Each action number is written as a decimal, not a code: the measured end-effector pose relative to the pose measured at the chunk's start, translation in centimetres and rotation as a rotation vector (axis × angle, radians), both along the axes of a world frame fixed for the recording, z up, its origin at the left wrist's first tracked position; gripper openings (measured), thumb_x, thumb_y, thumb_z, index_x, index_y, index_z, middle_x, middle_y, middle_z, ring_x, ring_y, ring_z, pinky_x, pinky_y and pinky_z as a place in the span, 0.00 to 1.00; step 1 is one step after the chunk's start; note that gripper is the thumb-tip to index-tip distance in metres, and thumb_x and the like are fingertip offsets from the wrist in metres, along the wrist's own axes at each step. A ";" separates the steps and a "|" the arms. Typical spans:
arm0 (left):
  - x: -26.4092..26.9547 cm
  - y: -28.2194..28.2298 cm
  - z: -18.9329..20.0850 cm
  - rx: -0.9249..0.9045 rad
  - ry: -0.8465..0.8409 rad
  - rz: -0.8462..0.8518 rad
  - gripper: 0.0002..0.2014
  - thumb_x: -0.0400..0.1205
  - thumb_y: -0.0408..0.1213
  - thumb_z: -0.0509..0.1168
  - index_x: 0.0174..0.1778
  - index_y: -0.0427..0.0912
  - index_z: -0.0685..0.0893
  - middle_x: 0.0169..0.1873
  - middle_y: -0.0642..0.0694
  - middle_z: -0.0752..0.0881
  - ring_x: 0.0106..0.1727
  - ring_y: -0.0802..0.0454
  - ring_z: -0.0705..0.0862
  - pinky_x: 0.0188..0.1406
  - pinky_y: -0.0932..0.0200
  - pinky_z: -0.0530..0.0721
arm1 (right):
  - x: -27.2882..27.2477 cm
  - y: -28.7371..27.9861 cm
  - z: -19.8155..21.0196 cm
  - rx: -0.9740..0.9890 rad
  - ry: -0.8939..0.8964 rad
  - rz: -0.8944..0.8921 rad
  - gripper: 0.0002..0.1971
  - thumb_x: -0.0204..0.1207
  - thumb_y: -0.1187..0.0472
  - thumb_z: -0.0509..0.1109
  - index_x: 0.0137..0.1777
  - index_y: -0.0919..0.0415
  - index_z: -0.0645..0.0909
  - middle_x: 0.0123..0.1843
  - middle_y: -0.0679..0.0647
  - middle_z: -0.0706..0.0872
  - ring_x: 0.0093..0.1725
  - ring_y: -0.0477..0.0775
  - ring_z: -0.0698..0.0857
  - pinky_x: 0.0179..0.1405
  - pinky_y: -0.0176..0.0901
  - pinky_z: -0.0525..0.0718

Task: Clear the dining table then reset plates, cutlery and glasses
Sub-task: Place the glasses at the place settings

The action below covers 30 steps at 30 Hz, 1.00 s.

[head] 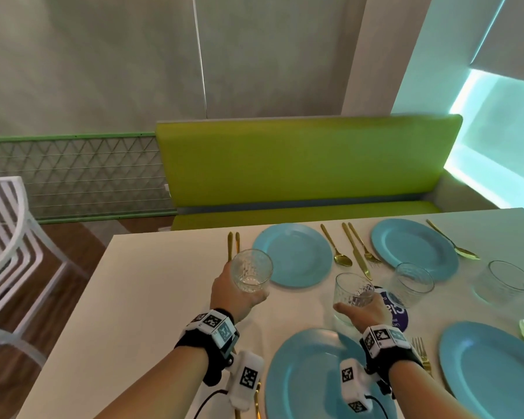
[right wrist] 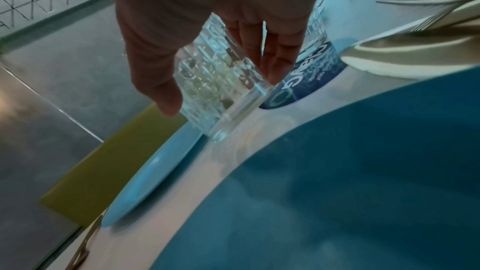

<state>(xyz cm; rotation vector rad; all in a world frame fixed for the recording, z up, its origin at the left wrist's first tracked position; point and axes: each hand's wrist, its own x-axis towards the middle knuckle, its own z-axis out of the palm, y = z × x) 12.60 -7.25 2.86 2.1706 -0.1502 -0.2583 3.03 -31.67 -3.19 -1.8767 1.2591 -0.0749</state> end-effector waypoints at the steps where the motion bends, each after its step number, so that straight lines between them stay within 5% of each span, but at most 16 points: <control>1: 0.3 0.0 -0.1 0.001 0.003 0.000 0.41 0.63 0.40 0.82 0.71 0.42 0.71 0.65 0.44 0.82 0.66 0.45 0.80 0.56 0.65 0.72 | 0.2 0.0 -0.2 0.001 -0.001 -0.004 0.41 0.56 0.52 0.85 0.68 0.63 0.72 0.64 0.63 0.82 0.63 0.64 0.80 0.63 0.51 0.78; 20: 3.5 -0.3 -0.9 -0.001 0.036 -0.065 0.43 0.64 0.39 0.81 0.74 0.44 0.69 0.68 0.45 0.80 0.68 0.47 0.78 0.56 0.68 0.71 | 1.5 0.5 -1.0 -0.017 0.001 -0.008 0.44 0.58 0.57 0.84 0.73 0.61 0.66 0.67 0.62 0.81 0.66 0.64 0.80 0.65 0.50 0.76; 27: 3.9 -0.2 -0.4 -0.045 0.042 -0.095 0.43 0.64 0.38 0.81 0.74 0.42 0.69 0.69 0.45 0.79 0.69 0.47 0.78 0.57 0.67 0.72 | 1.8 1.8 2.2 -0.237 -0.137 -0.020 0.58 0.59 0.61 0.83 0.82 0.59 0.46 0.81 0.66 0.57 0.81 0.67 0.55 0.80 0.61 0.57; 30: 3.9 0.0 0.0 -0.070 0.070 -0.122 0.42 0.64 0.39 0.81 0.74 0.43 0.69 0.69 0.45 0.79 0.68 0.48 0.78 0.60 0.66 0.73 | 2.3 3.1 4.9 -0.347 -0.237 0.054 0.56 0.60 0.60 0.82 0.82 0.57 0.47 0.81 0.63 0.58 0.81 0.64 0.56 0.79 0.61 0.56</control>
